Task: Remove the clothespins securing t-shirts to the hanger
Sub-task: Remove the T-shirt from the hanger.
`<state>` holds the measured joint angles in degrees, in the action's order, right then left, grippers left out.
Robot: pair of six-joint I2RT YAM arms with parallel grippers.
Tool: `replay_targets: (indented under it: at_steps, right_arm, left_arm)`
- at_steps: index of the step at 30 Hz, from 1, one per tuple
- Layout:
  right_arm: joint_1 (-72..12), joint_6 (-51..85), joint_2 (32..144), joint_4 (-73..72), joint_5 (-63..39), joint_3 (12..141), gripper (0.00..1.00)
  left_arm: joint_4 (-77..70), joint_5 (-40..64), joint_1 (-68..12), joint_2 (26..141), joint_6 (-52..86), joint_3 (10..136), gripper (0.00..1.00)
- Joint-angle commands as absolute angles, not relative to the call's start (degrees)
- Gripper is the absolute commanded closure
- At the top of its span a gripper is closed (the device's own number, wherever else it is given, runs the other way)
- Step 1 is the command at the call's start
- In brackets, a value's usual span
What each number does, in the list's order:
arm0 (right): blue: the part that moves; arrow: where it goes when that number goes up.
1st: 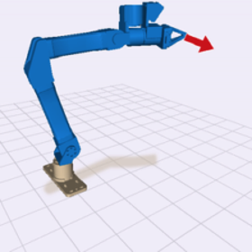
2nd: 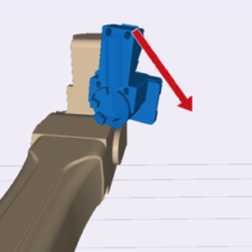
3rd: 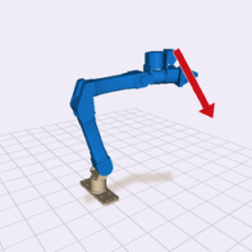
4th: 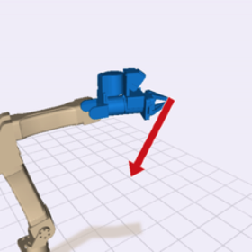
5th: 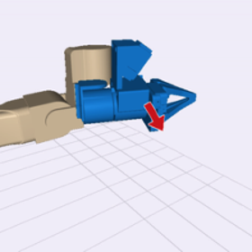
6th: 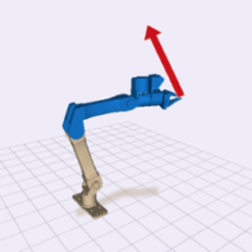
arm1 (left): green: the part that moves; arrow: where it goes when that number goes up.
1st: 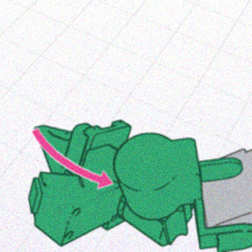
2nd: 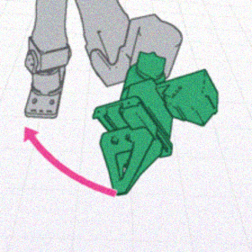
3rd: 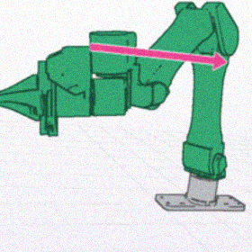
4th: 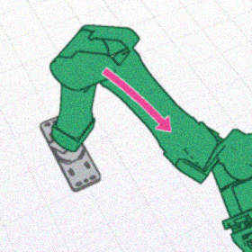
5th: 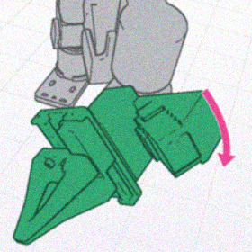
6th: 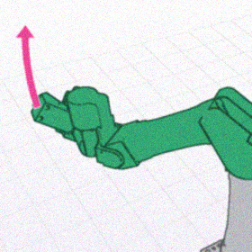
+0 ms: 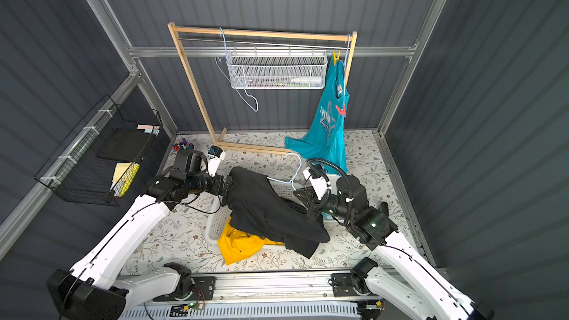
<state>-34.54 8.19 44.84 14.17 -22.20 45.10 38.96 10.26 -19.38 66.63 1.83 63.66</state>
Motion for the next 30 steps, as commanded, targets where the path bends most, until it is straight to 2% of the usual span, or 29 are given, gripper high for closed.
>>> replay_targets:
  at_steps: [1,7,10,13,16,20,23,30]
  right_arm:
    - [-34.5,9.3,43.2,12.4,-21.8,45.2,1.0]
    - [-34.5,9.2,42.0,13.2,-21.4,45.5,1.0]
    - [-34.5,9.2,41.8,14.0,-21.2,45.6,1.0]
    - [-34.5,9.2,41.5,14.2,-21.0,45.5,1.0]
    - [-34.5,9.0,41.3,14.6,-21.0,45.6,1.0]
    - [-34.5,9.0,40.7,15.2,-21.1,45.8,1.0]
    - [-34.5,8.9,40.3,15.4,-21.0,45.7,1.0]
    - [-34.5,8.7,39.7,16.1,-21.3,45.4,1.0]
  left_arm:
    - [37.6,15.6,-19.2,66.6,-0.2,61.3,0.07]
    - [35.1,14.9,-19.2,68.7,-0.1,60.4,0.21]
    - [33.6,14.8,-19.2,68.8,0.4,60.6,0.39]
    - [31.6,14.2,-19.2,68.3,1.2,60.3,0.5]
    - [29.0,13.7,-19.2,67.3,2.3,59.4,0.67]
    - [26.2,13.7,-19.2,66.2,3.5,58.0,0.84]
    - [25.6,14.0,-19.2,66.1,3.7,57.8,1.0]
    - [24.4,13.3,-19.2,65.1,5.4,57.8,1.0]
